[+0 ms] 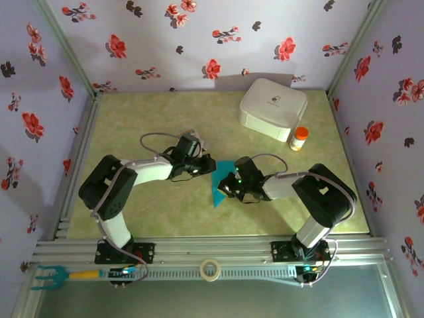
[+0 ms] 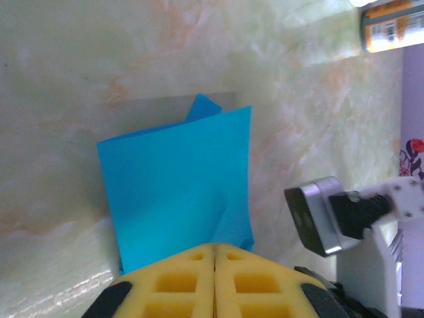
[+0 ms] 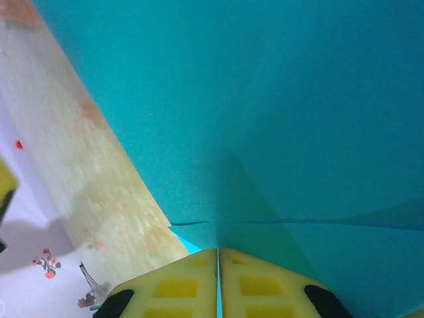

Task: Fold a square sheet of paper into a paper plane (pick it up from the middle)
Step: Move the paper to the center of the table.

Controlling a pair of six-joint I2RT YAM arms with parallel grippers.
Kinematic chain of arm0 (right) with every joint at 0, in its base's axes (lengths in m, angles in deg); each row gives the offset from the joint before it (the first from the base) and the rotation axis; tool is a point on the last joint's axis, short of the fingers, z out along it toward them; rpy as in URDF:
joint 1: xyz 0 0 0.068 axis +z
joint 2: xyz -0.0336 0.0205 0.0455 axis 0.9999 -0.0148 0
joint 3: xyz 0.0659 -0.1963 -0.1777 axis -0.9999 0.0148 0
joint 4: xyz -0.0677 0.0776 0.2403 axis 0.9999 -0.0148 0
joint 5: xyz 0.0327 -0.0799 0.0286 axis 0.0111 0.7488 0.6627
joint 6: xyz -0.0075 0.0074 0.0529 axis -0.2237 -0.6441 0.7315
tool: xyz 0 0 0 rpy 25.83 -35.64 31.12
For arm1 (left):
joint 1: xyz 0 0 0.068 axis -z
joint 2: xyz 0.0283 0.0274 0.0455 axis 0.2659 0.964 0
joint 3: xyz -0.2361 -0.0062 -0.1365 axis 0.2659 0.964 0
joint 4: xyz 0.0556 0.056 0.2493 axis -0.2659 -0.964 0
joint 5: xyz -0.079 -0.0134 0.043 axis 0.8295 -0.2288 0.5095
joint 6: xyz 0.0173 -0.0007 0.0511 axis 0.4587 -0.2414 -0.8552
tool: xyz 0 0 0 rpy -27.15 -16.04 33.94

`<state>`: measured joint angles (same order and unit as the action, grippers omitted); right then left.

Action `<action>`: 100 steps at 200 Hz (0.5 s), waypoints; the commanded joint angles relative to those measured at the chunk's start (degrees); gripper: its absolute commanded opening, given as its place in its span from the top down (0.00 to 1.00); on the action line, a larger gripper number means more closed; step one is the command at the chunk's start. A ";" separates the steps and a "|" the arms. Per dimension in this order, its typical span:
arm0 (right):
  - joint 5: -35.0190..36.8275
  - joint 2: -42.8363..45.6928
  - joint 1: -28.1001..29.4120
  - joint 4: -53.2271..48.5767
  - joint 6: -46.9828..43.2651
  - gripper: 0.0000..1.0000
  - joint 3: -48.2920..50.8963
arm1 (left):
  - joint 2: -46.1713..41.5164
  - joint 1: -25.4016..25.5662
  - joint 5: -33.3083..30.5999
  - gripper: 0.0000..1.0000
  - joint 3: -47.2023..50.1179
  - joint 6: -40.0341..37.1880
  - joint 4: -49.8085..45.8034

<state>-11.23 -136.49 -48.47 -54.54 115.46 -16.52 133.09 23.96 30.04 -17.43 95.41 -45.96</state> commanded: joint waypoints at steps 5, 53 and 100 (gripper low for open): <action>0.32 -0.03 0.45 1.08 1.16 0.89 1.02 | 3.65 0.33 2.15 0.95 -2.53 1.45 -0.83; -1.73 2.05 -0.07 8.24 0.93 0.85 2.28 | 8.26 0.35 2.90 0.97 -0.93 2.09 -0.84; 2.46 12.70 -5.65 -3.80 -3.11 0.66 4.77 | 8.00 0.26 2.98 0.98 1.46 1.52 -1.00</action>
<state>-11.23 -128.82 -50.54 -52.72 114.59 -14.01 140.30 23.96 32.60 -17.97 96.85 -44.74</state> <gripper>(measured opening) 0.306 0.046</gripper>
